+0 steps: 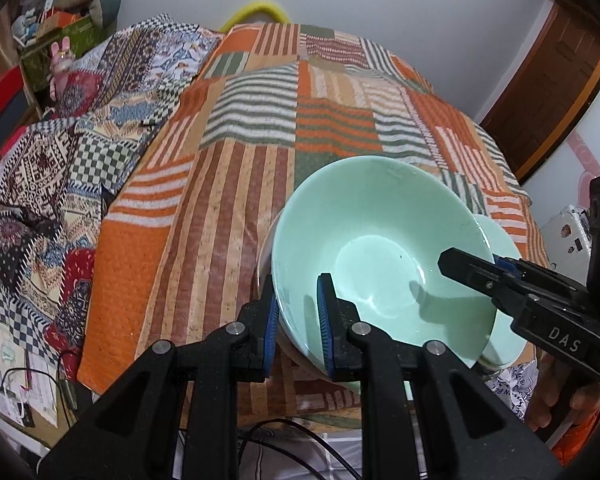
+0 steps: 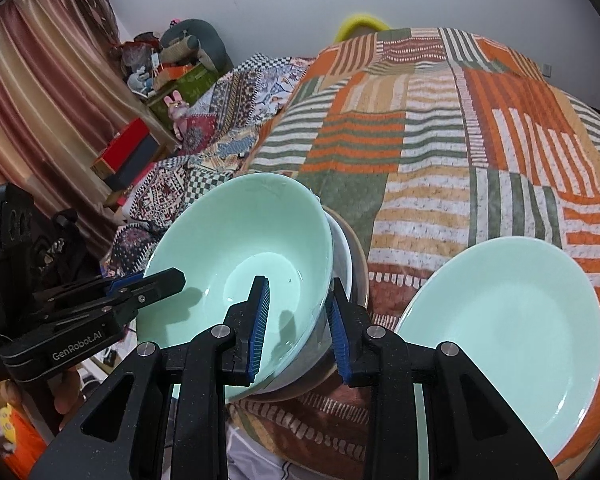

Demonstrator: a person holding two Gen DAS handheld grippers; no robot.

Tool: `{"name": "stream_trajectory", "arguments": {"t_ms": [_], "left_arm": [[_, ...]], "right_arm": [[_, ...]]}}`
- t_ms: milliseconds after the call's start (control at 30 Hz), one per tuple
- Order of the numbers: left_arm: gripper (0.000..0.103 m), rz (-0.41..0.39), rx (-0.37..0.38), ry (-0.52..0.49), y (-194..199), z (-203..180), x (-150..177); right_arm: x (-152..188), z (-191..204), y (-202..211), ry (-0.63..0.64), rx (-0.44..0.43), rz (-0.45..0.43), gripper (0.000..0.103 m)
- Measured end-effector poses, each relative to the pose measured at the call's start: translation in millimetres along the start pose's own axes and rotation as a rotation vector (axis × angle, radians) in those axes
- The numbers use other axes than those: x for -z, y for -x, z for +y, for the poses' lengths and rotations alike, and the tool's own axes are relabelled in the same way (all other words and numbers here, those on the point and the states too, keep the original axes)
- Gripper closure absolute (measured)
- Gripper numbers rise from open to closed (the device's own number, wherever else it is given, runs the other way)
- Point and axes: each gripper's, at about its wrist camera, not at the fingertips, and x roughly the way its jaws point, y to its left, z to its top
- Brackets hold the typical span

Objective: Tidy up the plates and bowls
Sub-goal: 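Lower the mint-green bowl into the white bowl and open the right gripper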

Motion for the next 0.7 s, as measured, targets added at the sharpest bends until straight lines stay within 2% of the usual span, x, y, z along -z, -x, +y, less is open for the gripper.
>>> {"name": "stream_trajectory", "arguments": {"t_ms": [333,700], "left_arm": [[0.085,0.040,-0.012,0.035,-18,8,6],[0.085,0.034,-0.065,-0.003,-25,5,9]], "right_arm": [[3,7,-5,0.045,0.030,0.011,0.075],[4,12,-11,0.095,0.068,0.013,0.075]]}}
